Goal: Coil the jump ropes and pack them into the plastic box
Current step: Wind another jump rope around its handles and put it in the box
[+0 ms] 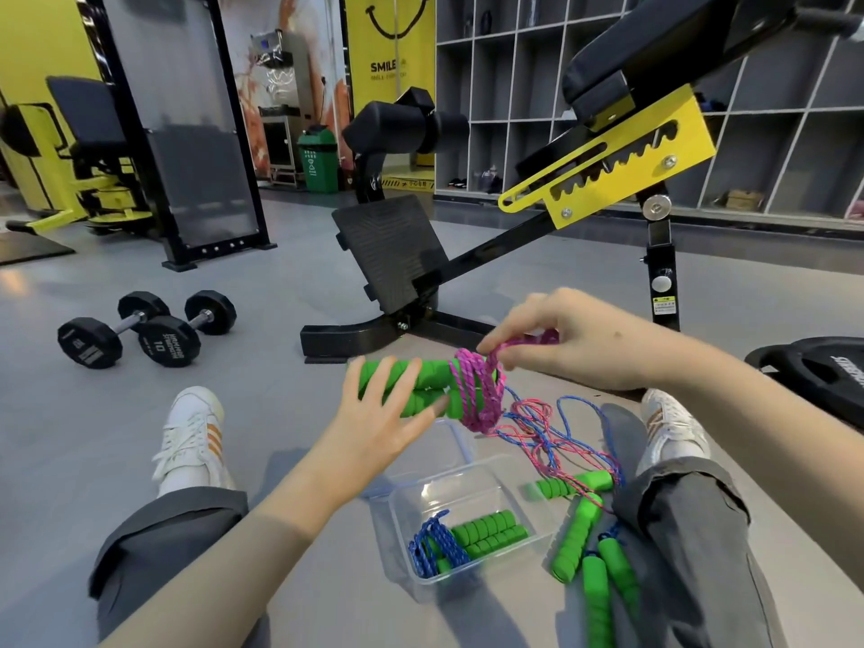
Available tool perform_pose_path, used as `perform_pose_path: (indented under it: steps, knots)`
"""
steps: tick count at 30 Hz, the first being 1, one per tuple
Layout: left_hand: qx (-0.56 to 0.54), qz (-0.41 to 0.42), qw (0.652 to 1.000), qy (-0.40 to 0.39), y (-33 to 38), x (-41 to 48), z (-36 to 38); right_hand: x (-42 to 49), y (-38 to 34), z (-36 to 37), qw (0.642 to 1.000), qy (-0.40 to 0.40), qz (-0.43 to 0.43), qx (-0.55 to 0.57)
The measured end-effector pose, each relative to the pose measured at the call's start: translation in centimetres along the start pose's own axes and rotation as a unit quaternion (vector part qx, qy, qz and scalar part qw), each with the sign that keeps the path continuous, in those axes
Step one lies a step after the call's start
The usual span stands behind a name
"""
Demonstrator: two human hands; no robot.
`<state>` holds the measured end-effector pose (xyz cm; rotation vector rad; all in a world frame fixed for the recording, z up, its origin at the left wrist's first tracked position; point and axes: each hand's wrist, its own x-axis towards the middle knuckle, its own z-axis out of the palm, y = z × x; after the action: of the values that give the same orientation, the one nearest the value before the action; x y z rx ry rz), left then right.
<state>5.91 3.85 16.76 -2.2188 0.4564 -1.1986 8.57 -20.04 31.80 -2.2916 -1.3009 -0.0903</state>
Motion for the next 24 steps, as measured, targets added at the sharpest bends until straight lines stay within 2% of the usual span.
perform_pose_path:
  steps: [6, 9, 13, 17, 21, 24]
  knots:
    - [-0.051, 0.083, 0.994, 0.044, 0.7, -0.1, -0.3, 1.4, 1.4, 0.2, 0.995, 0.085, -0.042, -0.026]
    - [-0.078, 0.086, 0.989, 0.089, 0.7, 0.3, -0.9, 1.6, 2.8, 0.6, 0.995, 0.102, -0.010, 0.005]
    - [-0.093, 0.053, 0.987, 0.121, 0.5, 0.9, -1.5, 1.0, 4.8, 1.3, 0.983, 0.113, 0.062, 0.127]
    - [-0.101, 0.023, 0.982, 0.160, 0.5, 1.6, -1.6, 0.3, 6.2, 2.2, 0.952, 0.086, 0.135, 0.262]
    - [-0.109, -0.006, 0.977, 0.182, 0.6, 2.1, -1.6, -0.2, 6.6, 3.6, 0.888, 0.086, 0.159, 0.422]
    - [-0.121, -0.007, 0.977, 0.175, 0.9, 2.1, -1.5, -0.4, 6.8, 4.0, 0.869, 0.087, 0.169, 0.457]
